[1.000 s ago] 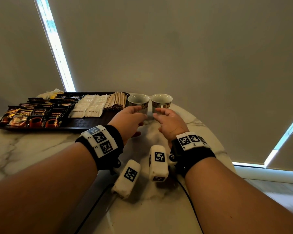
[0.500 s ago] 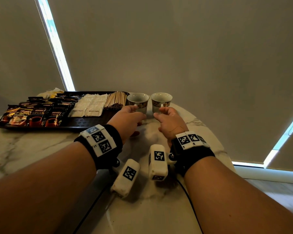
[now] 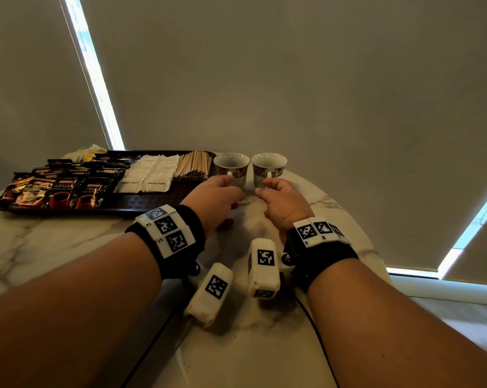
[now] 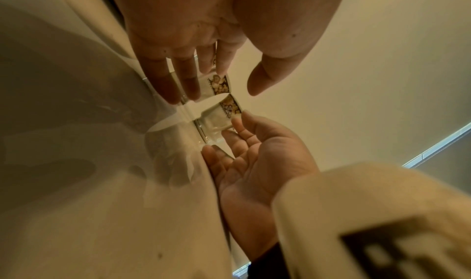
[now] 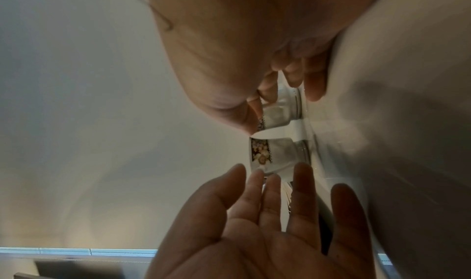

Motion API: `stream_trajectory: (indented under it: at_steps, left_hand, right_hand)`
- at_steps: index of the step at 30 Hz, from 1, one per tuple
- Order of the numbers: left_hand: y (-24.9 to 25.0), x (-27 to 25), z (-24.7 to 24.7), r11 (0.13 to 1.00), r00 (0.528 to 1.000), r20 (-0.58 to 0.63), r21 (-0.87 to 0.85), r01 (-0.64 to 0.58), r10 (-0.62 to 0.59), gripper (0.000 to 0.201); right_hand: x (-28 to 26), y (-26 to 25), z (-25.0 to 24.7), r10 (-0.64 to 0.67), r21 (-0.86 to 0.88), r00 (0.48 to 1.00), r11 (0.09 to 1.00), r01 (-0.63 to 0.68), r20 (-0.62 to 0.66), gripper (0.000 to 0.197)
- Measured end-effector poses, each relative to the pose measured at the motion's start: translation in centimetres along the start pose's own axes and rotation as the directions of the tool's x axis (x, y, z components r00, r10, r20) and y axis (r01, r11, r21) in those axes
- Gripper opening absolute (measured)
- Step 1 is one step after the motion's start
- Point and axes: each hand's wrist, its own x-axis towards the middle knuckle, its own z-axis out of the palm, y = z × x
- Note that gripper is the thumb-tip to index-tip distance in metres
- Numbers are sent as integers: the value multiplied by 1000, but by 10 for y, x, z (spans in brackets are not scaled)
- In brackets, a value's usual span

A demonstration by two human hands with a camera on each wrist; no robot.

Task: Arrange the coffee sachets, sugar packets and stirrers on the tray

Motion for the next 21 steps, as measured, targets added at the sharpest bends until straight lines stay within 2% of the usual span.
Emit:
stream_trajectory:
  at_steps: [6, 8, 11, 13, 16, 20, 21]
  left_hand:
    - [0, -1, -3, 1000, 1000, -8, -19, -8, 8, 55]
    - [0, -5, -9, 1000, 1000, -6, -22, 0, 0, 50]
    - [-2, -21, -31, 1000, 1000, -9, -19, -19, 19, 36]
    - [-5, -39, -55, 998, 998, -32, -30, -53, 52, 27]
    - [-15, -76, -111, 988, 985, -85, 66, -143, 148, 24]
    - [-33, -146, -207, 961, 974, -101, 214, -177, 202, 25]
    - [-40, -171, -227, 958, 973, -121, 237, -163, 195, 32]
  right_hand:
    - [4, 5, -1, 9, 18, 1000, 1000, -8, -22, 23]
    - [6, 6, -2, 23, 44, 999, 999, -21, -37, 15]
    - [8, 7, -5, 53, 62, 997, 997, -50, -53, 16]
    - [8, 6, -8, 76, 68, 996, 995, -72, -52, 22]
    - [7, 9, -11, 99, 105, 994, 990, -94, -35, 29]
    - [2, 11, -18, 97, 262, 995, 961, -91, -11, 13]
    - [1, 13, -19, 116, 295, 993, 949, -109, -4, 11]
